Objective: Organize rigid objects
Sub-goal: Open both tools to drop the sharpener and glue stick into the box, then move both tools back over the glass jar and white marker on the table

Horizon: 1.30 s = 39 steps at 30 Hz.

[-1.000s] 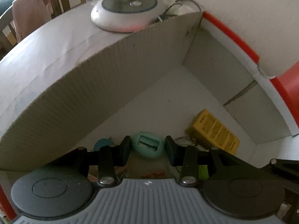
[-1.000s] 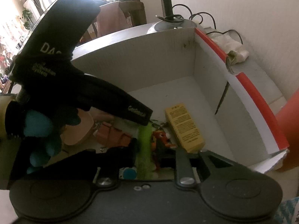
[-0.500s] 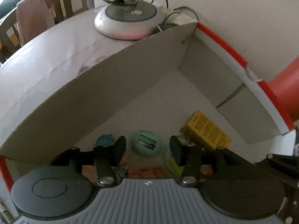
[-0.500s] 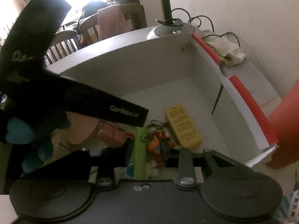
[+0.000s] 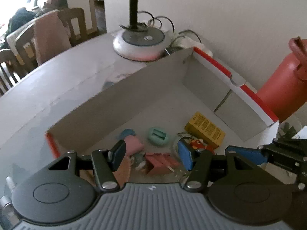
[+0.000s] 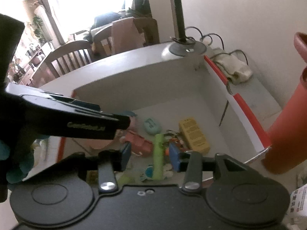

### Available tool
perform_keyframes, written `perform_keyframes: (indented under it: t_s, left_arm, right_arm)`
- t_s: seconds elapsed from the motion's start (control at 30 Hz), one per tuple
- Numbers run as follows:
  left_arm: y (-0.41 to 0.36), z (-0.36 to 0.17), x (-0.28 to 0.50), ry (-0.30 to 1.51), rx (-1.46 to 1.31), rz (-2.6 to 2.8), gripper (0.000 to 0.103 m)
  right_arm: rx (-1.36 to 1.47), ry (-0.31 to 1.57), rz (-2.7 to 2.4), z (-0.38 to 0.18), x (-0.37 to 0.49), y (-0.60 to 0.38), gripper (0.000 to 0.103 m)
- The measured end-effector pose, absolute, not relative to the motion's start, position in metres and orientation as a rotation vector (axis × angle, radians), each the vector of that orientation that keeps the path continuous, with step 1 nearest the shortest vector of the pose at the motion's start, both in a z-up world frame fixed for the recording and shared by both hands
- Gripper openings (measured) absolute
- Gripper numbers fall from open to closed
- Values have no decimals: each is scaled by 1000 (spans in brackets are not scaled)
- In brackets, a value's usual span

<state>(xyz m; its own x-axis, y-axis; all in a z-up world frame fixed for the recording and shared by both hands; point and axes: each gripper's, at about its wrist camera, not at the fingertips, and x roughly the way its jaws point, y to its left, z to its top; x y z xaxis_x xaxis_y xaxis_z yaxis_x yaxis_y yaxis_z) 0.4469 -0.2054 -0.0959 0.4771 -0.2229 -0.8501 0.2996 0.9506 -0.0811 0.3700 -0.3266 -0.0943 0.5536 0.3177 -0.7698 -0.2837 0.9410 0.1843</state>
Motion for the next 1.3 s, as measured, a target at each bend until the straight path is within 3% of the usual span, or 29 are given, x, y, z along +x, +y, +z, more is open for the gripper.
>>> perform_keyframes:
  t_s: [0.53, 0.63, 0.77, 0.83, 1.3]
  left_arm:
    - [-138, -46, 364, 898, 21, -268, 59]
    - [-123, -37, 346, 865, 2, -253, 65]
    - [-100, -27, 322, 813, -16, -220, 67]
    - [-88, -25, 313, 799, -34, -204, 77]
    - [-20, -20, 269, 751, -107, -84, 84]
  right_arm:
    - [16, 803, 457, -56, 325, -290, 76]
    - [10, 786, 488, -50, 315, -281, 83]
    - [21, 771, 541, -42, 305, -267, 86]
    - [21, 764, 572, -40, 302, -259, 88]
    - [-34, 773, 712, -43, 287, -201, 90]
